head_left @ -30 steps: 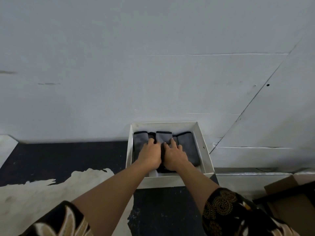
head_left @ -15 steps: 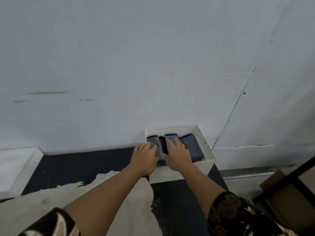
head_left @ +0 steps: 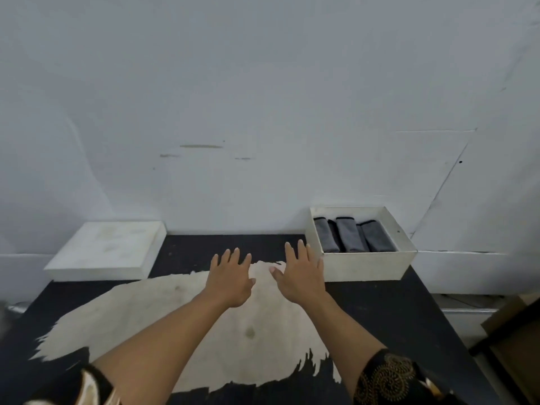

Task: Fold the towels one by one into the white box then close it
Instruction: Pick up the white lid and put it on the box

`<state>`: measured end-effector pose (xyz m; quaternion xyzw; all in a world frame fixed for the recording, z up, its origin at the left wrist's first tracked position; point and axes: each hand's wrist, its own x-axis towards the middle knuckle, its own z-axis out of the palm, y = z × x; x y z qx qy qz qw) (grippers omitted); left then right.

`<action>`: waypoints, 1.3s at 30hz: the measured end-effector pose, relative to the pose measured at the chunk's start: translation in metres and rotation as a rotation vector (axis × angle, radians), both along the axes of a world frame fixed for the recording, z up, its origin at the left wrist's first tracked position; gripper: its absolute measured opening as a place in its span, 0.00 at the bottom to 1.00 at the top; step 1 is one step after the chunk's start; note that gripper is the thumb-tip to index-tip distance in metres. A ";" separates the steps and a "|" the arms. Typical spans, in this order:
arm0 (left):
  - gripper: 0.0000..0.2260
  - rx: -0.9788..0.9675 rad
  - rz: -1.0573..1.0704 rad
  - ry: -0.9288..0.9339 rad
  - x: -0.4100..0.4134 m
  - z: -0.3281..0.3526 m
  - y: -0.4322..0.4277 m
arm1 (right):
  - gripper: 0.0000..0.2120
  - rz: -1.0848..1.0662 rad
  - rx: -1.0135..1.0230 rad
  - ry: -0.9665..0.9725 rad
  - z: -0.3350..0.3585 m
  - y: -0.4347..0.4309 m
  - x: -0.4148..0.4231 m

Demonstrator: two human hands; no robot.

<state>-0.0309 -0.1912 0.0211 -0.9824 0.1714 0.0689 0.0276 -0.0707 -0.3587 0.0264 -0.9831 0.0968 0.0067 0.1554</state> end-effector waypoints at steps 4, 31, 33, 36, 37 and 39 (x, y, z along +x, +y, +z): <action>0.30 0.014 0.094 -0.005 -0.012 -0.007 0.042 | 0.35 0.055 0.007 0.024 0.002 0.039 -0.008; 0.30 -0.049 0.498 0.037 0.077 -0.019 0.299 | 0.36 0.363 0.078 0.180 -0.030 0.257 0.120; 0.30 -0.058 0.525 0.059 0.098 -0.025 0.326 | 0.36 0.358 0.093 0.208 -0.037 0.281 0.136; 0.30 -0.070 0.567 0.092 0.123 -0.042 0.364 | 0.37 0.355 0.092 0.254 -0.050 0.313 0.156; 0.30 -0.071 0.584 0.102 0.130 -0.048 0.376 | 0.37 0.352 0.097 0.269 -0.055 0.322 0.162; 0.31 -0.076 0.619 0.131 0.142 -0.059 0.397 | 0.36 0.343 0.117 0.295 -0.064 0.336 0.172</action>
